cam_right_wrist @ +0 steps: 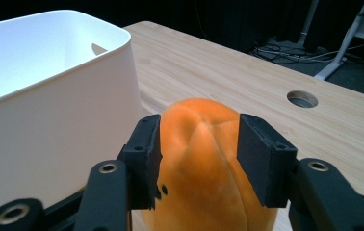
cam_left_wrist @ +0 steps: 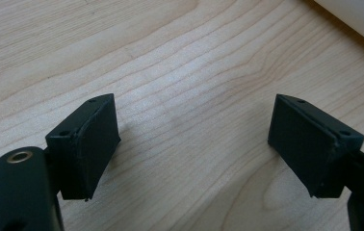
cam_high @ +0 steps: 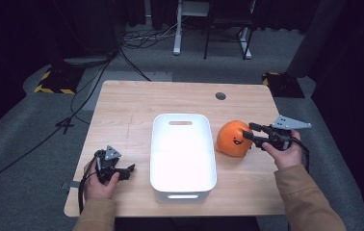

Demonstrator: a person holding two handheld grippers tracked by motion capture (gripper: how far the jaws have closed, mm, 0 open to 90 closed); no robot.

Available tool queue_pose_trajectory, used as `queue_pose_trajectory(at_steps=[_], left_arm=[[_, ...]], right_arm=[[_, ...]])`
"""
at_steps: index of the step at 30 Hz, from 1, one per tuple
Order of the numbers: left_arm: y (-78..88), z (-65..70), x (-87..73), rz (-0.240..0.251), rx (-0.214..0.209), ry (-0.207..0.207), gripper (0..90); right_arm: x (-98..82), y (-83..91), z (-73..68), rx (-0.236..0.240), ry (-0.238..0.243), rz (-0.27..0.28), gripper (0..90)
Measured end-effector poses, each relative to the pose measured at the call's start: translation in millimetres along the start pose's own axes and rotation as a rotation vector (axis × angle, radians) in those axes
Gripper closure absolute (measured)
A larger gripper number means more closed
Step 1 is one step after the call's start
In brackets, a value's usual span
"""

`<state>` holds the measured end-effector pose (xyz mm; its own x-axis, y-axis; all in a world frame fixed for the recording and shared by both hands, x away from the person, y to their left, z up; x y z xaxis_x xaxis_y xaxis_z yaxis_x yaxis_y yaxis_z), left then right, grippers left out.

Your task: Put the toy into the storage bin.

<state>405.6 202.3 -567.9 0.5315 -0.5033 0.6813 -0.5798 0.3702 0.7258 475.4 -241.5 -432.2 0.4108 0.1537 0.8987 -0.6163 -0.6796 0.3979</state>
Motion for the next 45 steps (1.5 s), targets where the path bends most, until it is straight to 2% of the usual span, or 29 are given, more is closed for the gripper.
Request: queue_pose_trajectory(at_steps=[7, 9, 10, 12, 14, 17, 27, 29, 31, 33, 34, 35, 45], left_arm=[[-0.1, 0.1, 0.0, 0.000, -0.001, 0.001, 18.6], [-0.2, 0.4, 0.0, 0.000, -0.003, 0.001, 18.6], [-0.2, 0.4, 0.0, 0.000, -0.003, 0.001, 18.6], [-0.1, 0.2, 0.0, -0.001, -0.002, 0.000, 18.6], [-0.1, 0.1, 0.0, 0.000, -0.002, 0.001, 18.6], [0.3, 0.2, -0.2, -0.005, -0.006, -0.001, 18.6], [-0.1, 0.1, 0.1, 0.000, -0.003, 0.002, 18.5], [-0.1, 0.0, 0.0, -0.001, -0.003, 0.001, 18.5], [-0.1, 0.0, 0.1, 0.000, -0.003, 0.002, 18.5], [0.3, 0.1, -0.2, -0.005, -0.006, 0.000, 18.5], [0.3, 0.1, -0.2, -0.005, -0.006, 0.000, 18.5], [0.0, 0.1, 0.0, -0.001, -0.003, 0.001, 18.5], [-0.1, 0.1, 0.1, -0.001, -0.002, 0.001, 18.5]], right_arm=[[-3.0, -12.3, 7.6, -0.034, 0.013, -0.020, 56.0], [-5.7, -16.4, 9.5, -0.027, 0.003, -0.027, 69.9], [-5.7, -16.4, 9.5, -0.027, 0.003, -0.027, 69.9], [-5.3, -15.6, 9.5, -0.026, 0.005, -0.031, 78.1], [-3.0, -14.0, 8.6, -0.030, 0.005, -0.026, 80.9], [2.1, -9.8, 7.2, -0.019, 0.004, -0.008, 82.4], [12.9, 5.0, 0.7, 0.037, 0.009, -0.010, 82.6], [20.9, 11.1, -5.6, 0.070, 0.024, 0.004, 82.6], [22.8, 12.6, -7.0, 0.079, 0.023, 0.007, 82.6], [31.0, 19.5, -14.0, 0.119, 0.036, 0.016, 82.6], [31.0, 19.5, -14.0, 0.119, 0.036, 0.016, 82.6], [35.9, 23.6, -18.1, 0.138, 0.051, 0.018, 82.6], [54.9, 42.3, -33.0, 0.167, 0.097, 0.040, 82.7]])
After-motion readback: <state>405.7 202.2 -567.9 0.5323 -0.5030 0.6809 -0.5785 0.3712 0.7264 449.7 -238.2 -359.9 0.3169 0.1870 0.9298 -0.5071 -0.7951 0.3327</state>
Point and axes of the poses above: each handheld gripper's, and its own axes: y roughly backward along the jaws, x roughly out of its top, z roughly to its right, the point moved 9 cm from there along -y, roughly forward along the jaws, and after that the axes turned 10 degrees about -y, right-handed, at the moved point
